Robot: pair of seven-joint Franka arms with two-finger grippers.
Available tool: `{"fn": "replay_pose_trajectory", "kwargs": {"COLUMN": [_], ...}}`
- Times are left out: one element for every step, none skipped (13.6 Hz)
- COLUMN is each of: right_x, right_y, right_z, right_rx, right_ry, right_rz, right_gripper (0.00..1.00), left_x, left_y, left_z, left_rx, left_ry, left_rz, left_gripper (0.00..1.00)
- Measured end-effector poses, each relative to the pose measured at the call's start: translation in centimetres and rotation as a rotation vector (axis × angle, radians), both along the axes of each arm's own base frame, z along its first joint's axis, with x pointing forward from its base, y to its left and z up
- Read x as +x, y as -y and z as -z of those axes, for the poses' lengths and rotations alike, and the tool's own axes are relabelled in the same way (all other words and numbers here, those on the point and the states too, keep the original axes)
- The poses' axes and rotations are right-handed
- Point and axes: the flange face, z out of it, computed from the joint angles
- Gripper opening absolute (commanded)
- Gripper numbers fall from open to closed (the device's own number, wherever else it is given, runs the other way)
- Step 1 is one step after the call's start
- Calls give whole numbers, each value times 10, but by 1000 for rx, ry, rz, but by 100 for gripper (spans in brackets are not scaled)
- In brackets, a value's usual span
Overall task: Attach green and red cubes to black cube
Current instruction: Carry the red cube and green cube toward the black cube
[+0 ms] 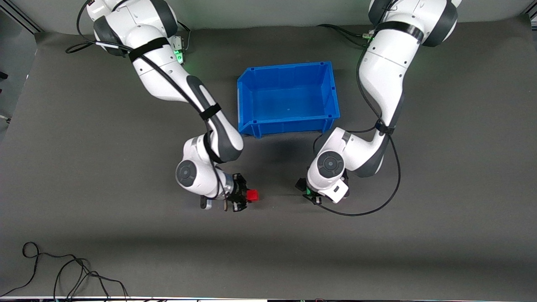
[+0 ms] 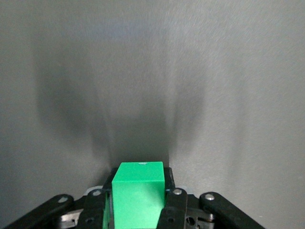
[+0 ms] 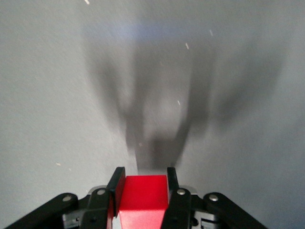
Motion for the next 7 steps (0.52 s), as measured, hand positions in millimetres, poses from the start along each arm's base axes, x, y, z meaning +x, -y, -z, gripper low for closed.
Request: {"fn": "replay_pose_trajectory", "kwargs": {"right_x": [-2, -3, -6, -10, -14, -18, -21], "right_y": [-6, -12, -19, -26, -32, -39, -44], "right_z": [-2, -4, -5, -6, -7, -7, -7], "right_rx": [3, 5, 8, 9, 10, 10, 10], "right_ry": [-2, -4, -4, -7, -12, -15, -16], "right_rz": [10, 16, 16, 18, 23, 21, 17], "right_gripper": [0, 0, 0, 0, 0, 0, 0], "left_x": [-2, -2, -3, -5, -6, -8, -8], "left_y": [4, 7, 9, 11, 14, 17, 19], "left_z": [3, 3, 2, 2, 2, 2, 1], "left_rx": [0, -1, -2, -3, -6, -9, -12], "left_ry": [-2, 0, 0, 0, -2, -3, -3], "left_rz": [3, 6, 7, 6, 6, 7, 7], "left_gripper": [0, 0, 0, 0, 0, 0, 0]}}
